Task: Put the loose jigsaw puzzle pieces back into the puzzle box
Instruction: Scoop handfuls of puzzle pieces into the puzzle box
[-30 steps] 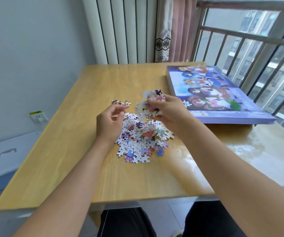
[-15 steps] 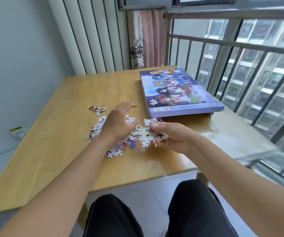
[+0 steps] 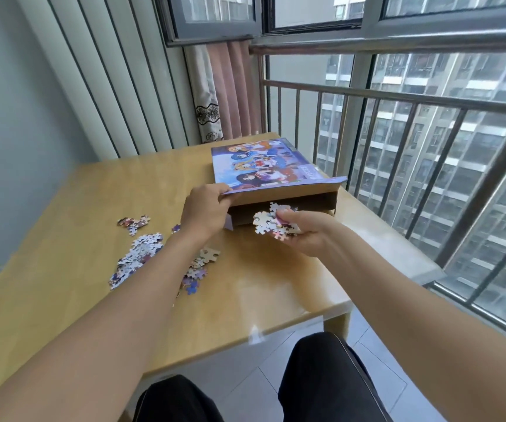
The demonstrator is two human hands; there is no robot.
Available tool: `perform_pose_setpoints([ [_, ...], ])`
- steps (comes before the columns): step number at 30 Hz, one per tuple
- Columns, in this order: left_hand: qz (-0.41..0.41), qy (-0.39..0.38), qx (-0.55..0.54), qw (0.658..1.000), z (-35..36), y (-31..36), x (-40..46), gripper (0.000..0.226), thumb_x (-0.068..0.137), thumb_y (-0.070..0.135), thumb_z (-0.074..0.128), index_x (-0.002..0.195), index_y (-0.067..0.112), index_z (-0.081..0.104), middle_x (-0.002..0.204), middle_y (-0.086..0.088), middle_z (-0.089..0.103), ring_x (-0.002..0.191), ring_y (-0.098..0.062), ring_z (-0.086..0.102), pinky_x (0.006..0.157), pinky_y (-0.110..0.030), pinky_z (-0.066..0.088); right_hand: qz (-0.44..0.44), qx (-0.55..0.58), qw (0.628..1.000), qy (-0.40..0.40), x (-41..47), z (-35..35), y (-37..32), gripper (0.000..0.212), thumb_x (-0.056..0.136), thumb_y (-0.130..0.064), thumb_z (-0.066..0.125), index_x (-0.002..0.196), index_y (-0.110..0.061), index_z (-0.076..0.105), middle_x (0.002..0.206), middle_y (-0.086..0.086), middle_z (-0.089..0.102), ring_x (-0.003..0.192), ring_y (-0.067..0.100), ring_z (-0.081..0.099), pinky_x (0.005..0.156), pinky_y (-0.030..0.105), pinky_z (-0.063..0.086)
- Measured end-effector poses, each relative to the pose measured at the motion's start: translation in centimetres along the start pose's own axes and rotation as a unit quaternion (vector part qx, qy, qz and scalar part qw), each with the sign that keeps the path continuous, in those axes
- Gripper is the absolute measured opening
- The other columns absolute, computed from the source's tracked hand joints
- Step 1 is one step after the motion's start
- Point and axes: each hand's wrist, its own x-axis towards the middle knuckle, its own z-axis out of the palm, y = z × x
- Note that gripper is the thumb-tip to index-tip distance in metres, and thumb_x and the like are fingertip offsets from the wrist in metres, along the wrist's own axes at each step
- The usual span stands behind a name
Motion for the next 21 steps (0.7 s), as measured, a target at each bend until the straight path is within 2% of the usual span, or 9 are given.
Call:
perform_pose_setpoints([
  [3, 0.010, 0.025, -0.005, 1.000, -0.5, 0.7, 0.3, 0.017, 0.097, 0.031, 0.063, 0.090, 0.019, 0.074, 0.072, 0.002, 0.065, 0.067, -0.023, 0.052, 0.059, -0.034, 0.040, 0.000, -0.011, 1.000, 0.011, 0.6, 1.0, -0.4, 0.008, 0.092, 0.002, 0.066, 0.097, 0.004, 0.060, 0.098, 0.020, 0.065, 0.083, 0.030, 0.067, 0.072, 0.044, 0.057],
  [6, 0.032, 0.032, -0.011, 0.999, -1.2, 1.7, 0.6, 0.016, 0.096, 0.030, 0.064, 0.088, 0.020, 0.072, 0.062, 0.017, 0.051, 0.058, -0.012, 0.044, 0.052, -0.028, 0.032, -0.003, -0.010, 1.000, 0.022, 1.0, 1.5, -0.8, 0.008, 0.093, 0.001, 0.066, 0.096, 0.004, 0.059, 0.098, 0.021, 0.065, 0.082, 0.030, 0.067, 0.067, 0.043, 0.057],
  [9, 0.039, 0.028, -0.013, 0.999, -1.7, 2.3, 0.9, 0.019, 0.096, 0.029, 0.064, 0.079, 0.021, 0.067, 0.063, 0.009, 0.051, 0.062, -0.020, 0.043, 0.054, -0.030, 0.033, -0.017, -0.012, 1.000, 0.022, 0.9, 1.9, -1.6, 0.014, 0.092, -0.002, 0.068, 0.101, 0.004, 0.059, 0.100, 0.022, 0.067, 0.084, 0.031, 0.069, 0.064, 0.042, 0.060],
  [13, 0.045, 0.027, -0.016, 0.999, -2.2, 2.8, 1.1, 0.027, 0.096, 0.029, 0.065, 0.070, 0.023, 0.060, 0.055, 0.008, 0.045, 0.060, -0.021, 0.037, 0.056, -0.035, 0.032, -0.054, -0.020, 0.998, 0.032, 0.6, 2.8, -2.6, 0.016, 0.091, -0.003, 0.070, 0.102, 0.002, 0.059, 0.103, 0.020, 0.067, 0.094, 0.031, 0.070, 0.081, 0.045, 0.061],
  [16, 0.053, 0.048, -0.021, 0.997, -2.6, 3.3, 1.6, 0.037, 0.095, 0.029, 0.066, 0.061, 0.026, 0.051, 0.051, 0.010, 0.038, 0.054, -0.015, 0.032, 0.052, -0.033, 0.029, -0.066, -0.009, 0.997, 0.035, 0.5, 3.7, -3.0, 0.010, 0.096, -0.001, 0.062, 0.104, 0.002, 0.057, 0.108, 0.018, 0.066, 0.104, 0.031, 0.066, 0.089, 0.043, 0.058],
  [17, 0.053, 0.050, -0.022, 0.997, -2.7, 3.5, 1.7, 0.034, 0.095, 0.029, 0.066, 0.063, 0.023, 0.055, 0.051, 0.010, 0.039, 0.054, -0.015, 0.032, 0.052, -0.033, 0.029, -0.072, -0.003, 0.997, 0.031, 0.4, 4.0, -3.2, 0.007, 0.098, 0.000, 0.059, 0.103, 0.001, 0.055, 0.103, 0.017, 0.065, 0.101, 0.031, 0.066, 0.085, 0.042, 0.058],
  [19, 0.049, 0.050, -0.018, 0.997, -3.0, 3.7, 2.0, 0.028, 0.095, 0.029, 0.066, 0.070, 0.015, 0.064, 0.053, 0.010, 0.041, 0.055, -0.017, 0.034, 0.052, -0.032, 0.030, -0.083, 0.016, 0.996, 0.038, 0.3, 4.8, -3.7, 0.003, 0.099, 0.001, 0.055, 0.102, 0.000, 0.055, 0.094, 0.016, 0.065, 0.085, 0.027, 0.065, 0.067, 0.038, 0.057],
  [20, 0.048, 0.049, -0.018, 0.997, -3.1, 3.8, 2.1, 0.027, 0.095, 0.029, 0.066, 0.073, 0.013, 0.067, 0.054, 0.009, 0.042, 0.057, -0.019, 0.036, 0.053, -0.033, 0.032, -0.090, 0.032, 0.994, 0.047, 0.5, 5.3, -3.9, 0.008, 0.100, 0.002, 0.054, 0.107, 0.000, 0.056, 0.097, 0.016, 0.066, 0.080, 0.026, 0.064, 0.062, 0.037, 0.056],
  [21, 0.048, 0.049, -0.019, 0.997, -3.2, 4.0, 2.1, 0.025, 0.095, 0.029, 0.066, 0.077, 0.012, 0.069, 0.055, 0.006, 0.044, 0.059, -0.022, 0.037, 0.055, -0.034, 0.035, -0.099, 0.053, 0.992, 0.059, 0.7, 5.8, -4.2, 0.016, 0.100, 0.003, 0.051, 0.115, -0.001, 0.057, 0.105, 0.017, 0.067, 0.081, 0.027, 0.065, 0.064, 0.038, 0.057],
])
